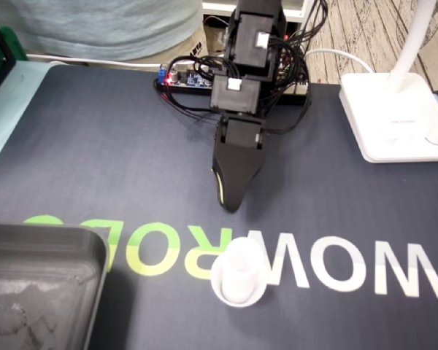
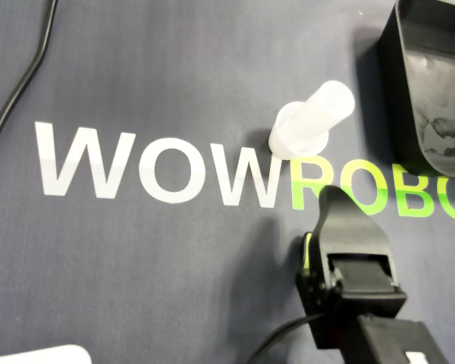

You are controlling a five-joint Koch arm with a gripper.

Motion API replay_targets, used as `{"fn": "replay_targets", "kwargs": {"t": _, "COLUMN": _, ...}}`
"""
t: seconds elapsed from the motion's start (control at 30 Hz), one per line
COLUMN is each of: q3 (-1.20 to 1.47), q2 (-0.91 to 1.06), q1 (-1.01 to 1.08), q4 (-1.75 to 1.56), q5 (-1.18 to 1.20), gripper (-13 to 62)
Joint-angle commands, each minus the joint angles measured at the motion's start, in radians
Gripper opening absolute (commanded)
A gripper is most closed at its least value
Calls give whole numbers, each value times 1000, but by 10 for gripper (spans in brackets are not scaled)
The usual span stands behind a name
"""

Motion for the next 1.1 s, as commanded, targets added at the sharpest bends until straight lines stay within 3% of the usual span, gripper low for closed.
{"fn": "replay_targets", "kwargs": {"t": 0.0, "q3": -3, "q2": 77, "q1": 0, "q4": -77, "q5": -28, "gripper": 338}}
{"fn": "replay_targets", "kwargs": {"t": 0.2, "q3": -74, "q2": 77, "q1": 3, "q4": -146, "q5": -146, "gripper": 337}}
{"fn": "replay_targets", "kwargs": {"t": 0.73, "q3": -304, "q2": 63, "q1": -12, "q4": -318, "q5": -973, "gripper": 321}}
{"fn": "replay_targets", "kwargs": {"t": 0.93, "q3": -325, "q2": -196, "q1": -18, "q4": -759, "q5": -1172, "gripper": 320}}
{"fn": "replay_targets", "kwargs": {"t": 1.07, "q3": -371, "q2": -305, "q1": -20, "q4": -867, "q5": -1220, "gripper": 320}}
